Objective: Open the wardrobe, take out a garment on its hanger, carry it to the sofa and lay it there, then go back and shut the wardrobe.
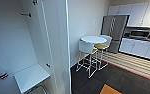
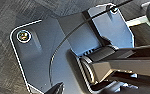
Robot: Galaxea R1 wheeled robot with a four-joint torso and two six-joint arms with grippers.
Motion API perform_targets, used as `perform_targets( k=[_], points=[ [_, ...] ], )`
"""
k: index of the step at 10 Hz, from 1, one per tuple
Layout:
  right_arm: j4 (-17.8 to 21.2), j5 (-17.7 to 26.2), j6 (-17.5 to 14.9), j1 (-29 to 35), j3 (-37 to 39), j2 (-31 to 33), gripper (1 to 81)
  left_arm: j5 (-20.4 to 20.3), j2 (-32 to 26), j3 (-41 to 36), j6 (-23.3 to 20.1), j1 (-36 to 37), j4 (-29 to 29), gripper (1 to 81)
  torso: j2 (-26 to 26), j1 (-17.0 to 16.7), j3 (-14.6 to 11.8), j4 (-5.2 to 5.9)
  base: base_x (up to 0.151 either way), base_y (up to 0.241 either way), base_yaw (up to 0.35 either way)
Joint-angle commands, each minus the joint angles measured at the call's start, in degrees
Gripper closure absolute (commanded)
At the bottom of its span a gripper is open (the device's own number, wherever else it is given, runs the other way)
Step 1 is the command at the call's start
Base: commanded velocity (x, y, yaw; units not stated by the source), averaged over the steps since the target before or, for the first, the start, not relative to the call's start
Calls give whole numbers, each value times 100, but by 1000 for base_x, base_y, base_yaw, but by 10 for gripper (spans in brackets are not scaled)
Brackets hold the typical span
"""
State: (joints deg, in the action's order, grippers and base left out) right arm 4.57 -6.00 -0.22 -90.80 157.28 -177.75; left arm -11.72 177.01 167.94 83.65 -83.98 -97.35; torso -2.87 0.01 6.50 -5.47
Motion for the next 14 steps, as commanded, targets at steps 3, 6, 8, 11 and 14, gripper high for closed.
perform_targets(
  k=[3, 6, 8, 11, 14],
  points=[
    [-44, 327, -22, 197, -6, -35, 10, 222, 10, 11, -24, 272, -64, 10, 0, 0, 0, 0, 0, 0, 301],
    [-44, 292, -13, 171, 3, -27, 10, 222, 28, 11, -24, 272, -73, 10, 0, 0, 0, 0, 0, 0, 301],
    [-35, 292, -13, 153, 12, -26, 10, 222, 37, 11, -24, 272, -73, 10, 0, 0, 0, 0, 0, 0, 301],
    [-44, 292, -13, 163, 12, -26, 10, 222, 72, 11, -24, 272, -73, 10, 0, 0, 0, 0, 0, 0, 301],
    [-44, 301, -13, 171, 29, -35, 10, 222, 54, 11, -24, 264, -82, 10, 0, 0, 0, 0, 0, 0, 301]
  ],
)
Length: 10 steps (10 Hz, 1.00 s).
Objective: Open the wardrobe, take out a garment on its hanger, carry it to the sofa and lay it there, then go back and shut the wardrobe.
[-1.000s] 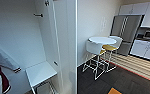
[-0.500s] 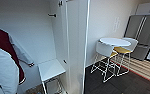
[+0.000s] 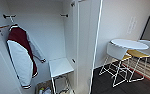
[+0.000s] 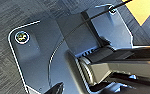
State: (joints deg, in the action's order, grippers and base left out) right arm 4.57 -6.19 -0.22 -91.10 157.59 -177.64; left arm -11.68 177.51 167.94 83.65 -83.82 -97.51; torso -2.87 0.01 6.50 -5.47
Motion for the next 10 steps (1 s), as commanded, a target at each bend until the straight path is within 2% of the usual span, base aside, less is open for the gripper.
perform_targets(
  k=[1, 10],
  points=[
    [-44, 320, -13, 210, -1, -46, 10, 227, 4, 11, -24, 256, -101, 10, 0, 0, 0, 0, 0, 0, 301],
    [-44, 312, -14, 202, -1, -55, 10, 227, 4, 11, -24, 256, -136, 10, 0, 0, 0, 0, 0, 0, 304]
  ],
)
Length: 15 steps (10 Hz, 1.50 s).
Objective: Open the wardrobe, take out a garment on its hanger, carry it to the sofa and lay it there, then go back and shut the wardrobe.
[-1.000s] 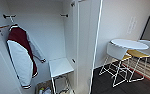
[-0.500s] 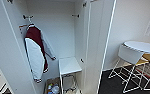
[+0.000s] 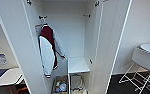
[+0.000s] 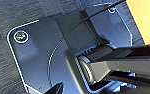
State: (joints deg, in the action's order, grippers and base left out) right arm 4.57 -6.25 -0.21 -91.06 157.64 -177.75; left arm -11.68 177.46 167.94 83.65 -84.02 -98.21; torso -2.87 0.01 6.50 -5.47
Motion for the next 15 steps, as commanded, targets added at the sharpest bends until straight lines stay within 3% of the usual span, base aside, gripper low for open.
perform_targets(
  k=[1, 4, 13, 15],
  points=[
    [-44, 318, -15, 198, -6, -44, 10, 227, 9, 11, -24, 275, -67, 10, 0, 0, 0, 0, 0, 0, 290],
    [-44, 309, -15, 180, -6, -35, 10, 219, 18, 11, -16, 275, -58, 10, 0, 0, 0, 0, 0, 0, 178],
    [-18, 318, 3, 286, -41, -123, 10, 219, -131, 11, 28, 65, 135, 10, 0, 0, 0, 0, 0, 0, 0],
    [9, 318, 3, 303, -41, -140, 10, 219, -140, 11, 28, 56, 170, 10, -2, -1, 0, 0, 91, 0, 0]
  ],
)
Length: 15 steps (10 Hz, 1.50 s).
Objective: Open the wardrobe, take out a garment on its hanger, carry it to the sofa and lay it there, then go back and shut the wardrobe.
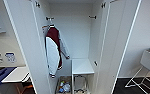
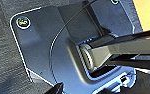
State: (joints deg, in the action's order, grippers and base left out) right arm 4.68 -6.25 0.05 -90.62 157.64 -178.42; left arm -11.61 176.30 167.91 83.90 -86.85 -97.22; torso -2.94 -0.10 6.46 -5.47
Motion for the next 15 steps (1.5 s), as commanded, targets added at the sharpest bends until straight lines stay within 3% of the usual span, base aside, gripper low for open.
perform_targets(
  k=[1, 10, 13, 15],
  points=[
    [-2, 309, -22, 251, -32, -73, 10, 211, -7, 14, 4, 339, 72, 10, 0, 10, 0, 0, 123, 0, 0],
    [-46, 309, -22, 268, -6, -65, 10, 211, 11, 14, -5, 339, 63, 10, 2, 10, 2, 0, 139, 0, 0],
    [-46, 318, -39, 268, -6, -56, 10, 220, -32, 14, 4, 339, 54, 10, 9, 21, 2, 0, 30, 0, 0],
    [-37, 309, -22, 251, -6, -47, 10, 229, -165, 49, 329, 304, 159, 10, 9, 17, 2, 0, 0, 0, 0]
  ],
)
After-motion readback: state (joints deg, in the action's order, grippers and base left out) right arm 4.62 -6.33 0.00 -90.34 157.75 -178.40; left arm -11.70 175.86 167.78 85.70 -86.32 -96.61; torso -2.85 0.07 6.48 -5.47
